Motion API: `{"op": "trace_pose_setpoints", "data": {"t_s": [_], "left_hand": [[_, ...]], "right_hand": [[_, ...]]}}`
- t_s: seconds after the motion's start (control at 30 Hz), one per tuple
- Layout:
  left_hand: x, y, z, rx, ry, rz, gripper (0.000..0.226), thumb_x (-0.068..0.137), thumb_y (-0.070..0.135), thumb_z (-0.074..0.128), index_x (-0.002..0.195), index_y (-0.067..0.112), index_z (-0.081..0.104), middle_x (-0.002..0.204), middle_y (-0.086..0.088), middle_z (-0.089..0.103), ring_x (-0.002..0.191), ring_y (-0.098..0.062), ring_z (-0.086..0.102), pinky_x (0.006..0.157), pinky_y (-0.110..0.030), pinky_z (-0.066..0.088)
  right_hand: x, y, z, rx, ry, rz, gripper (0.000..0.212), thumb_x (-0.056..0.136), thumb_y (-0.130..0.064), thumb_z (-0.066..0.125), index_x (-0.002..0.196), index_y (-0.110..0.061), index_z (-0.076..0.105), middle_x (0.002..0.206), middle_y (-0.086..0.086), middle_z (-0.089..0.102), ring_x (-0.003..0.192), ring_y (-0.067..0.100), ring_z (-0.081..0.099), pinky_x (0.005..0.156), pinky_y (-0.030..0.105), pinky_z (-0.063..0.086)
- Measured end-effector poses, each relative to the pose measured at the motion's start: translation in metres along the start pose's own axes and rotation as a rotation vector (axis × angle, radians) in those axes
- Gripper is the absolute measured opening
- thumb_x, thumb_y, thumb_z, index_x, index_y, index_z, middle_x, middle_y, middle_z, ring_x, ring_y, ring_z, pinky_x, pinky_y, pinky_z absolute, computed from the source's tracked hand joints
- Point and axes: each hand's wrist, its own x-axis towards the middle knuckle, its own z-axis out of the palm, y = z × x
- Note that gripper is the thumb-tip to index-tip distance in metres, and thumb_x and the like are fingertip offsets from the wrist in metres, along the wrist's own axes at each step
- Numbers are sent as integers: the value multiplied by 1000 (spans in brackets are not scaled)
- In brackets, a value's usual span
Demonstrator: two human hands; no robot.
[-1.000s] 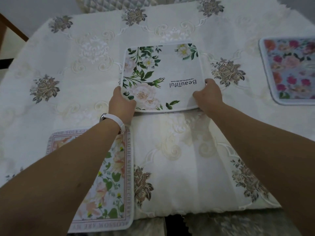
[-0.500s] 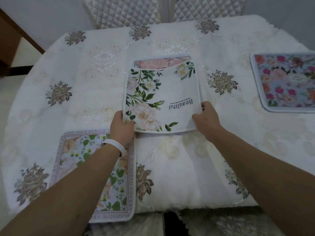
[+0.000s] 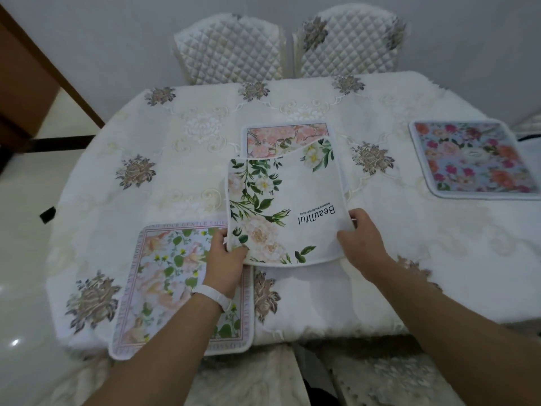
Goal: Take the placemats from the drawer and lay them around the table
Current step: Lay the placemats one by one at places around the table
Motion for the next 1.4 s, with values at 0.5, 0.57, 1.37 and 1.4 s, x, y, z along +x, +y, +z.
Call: {"op": "trace_pose_setpoints", "data": {"t_s": [0.5,0.57,1.37,1.4], "left_hand": [[-61,-43,-43,-180,10,-127,39,90,3,59,114,32,53,108,4,65,94,-19,65,73,-39,60],[-71,-53,-44,-141,-37,-141,39,91,3,58,112,36,52,112,4,63,98,-20,63,74,-39,60],[-81,-42,-70,-268,-49,-98,51,87,-11,56,127,20,52,116,0,65,100,-20,64,72,-34,57],[-77,-40,-77,-251,-64,-80,52,87,-11,56,125,23,53,115,3,65,101,-19,64,72,-34,57]], "right_hand": [[-147,4,77,206,93,280,20,85,-5,53,96,-21,49,94,1,57,81,15,54,61,30,45],[-161,7,87,262,84,342,20,85,-4,52,98,-19,48,97,4,57,83,17,54,62,32,47],[-177,-10,125,495,-86,457,20,86,-11,65,103,-10,54,93,11,65,77,23,63,59,35,55],[-167,-8,118,399,-43,426,28,85,-15,67,108,-12,51,95,9,61,79,21,61,65,38,57]]}}
